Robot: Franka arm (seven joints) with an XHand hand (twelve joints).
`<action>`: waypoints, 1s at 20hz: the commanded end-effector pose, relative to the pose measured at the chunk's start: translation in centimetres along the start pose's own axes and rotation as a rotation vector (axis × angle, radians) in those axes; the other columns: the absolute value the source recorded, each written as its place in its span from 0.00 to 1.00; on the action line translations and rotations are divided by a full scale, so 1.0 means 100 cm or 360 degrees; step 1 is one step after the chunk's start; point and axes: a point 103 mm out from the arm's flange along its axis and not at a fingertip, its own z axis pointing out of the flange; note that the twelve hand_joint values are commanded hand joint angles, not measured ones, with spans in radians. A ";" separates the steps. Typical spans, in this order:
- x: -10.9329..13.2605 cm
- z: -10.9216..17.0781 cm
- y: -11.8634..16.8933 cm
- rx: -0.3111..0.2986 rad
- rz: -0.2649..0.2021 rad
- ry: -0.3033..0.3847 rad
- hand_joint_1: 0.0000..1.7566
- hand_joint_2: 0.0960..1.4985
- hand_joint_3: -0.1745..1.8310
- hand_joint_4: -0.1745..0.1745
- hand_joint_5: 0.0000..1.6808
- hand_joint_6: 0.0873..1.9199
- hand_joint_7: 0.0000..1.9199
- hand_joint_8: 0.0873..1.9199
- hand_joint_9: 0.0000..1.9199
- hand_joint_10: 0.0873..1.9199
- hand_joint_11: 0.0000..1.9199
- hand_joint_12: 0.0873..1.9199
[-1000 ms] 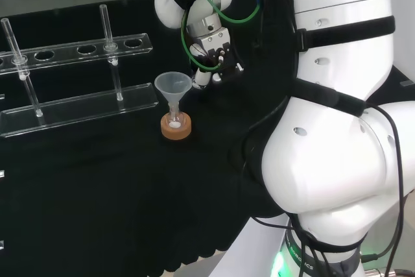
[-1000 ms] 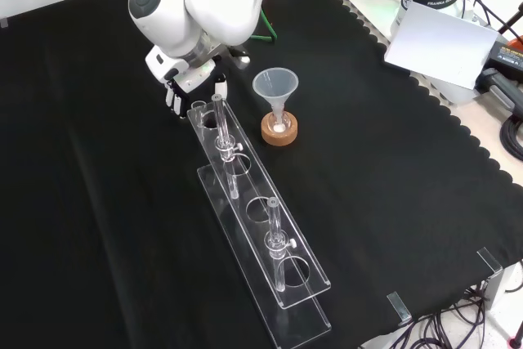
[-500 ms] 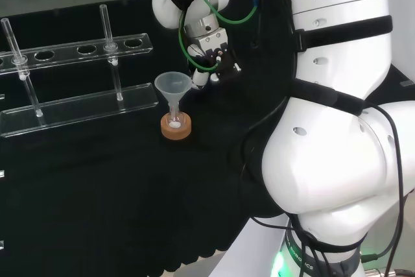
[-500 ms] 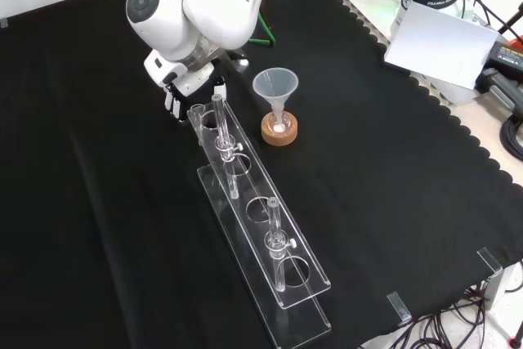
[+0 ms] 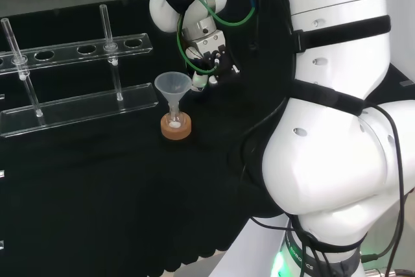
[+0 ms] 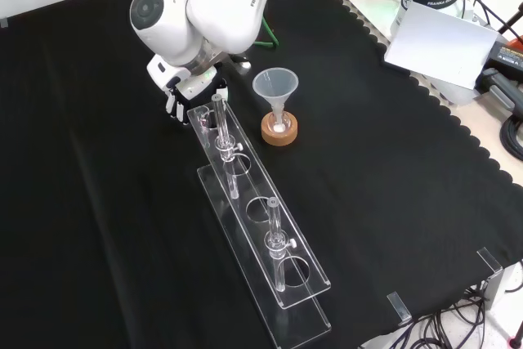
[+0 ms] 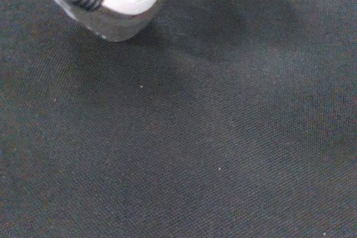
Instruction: Put the weighing funnel back on the table.
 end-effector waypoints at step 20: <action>-0.041 -0.036 -0.055 -0.0028 0.0113 0.0065 0.43 0.54 0.12 0.47 0.15 0.04 0.01 0.32 0.31 0.00 0.12 0.69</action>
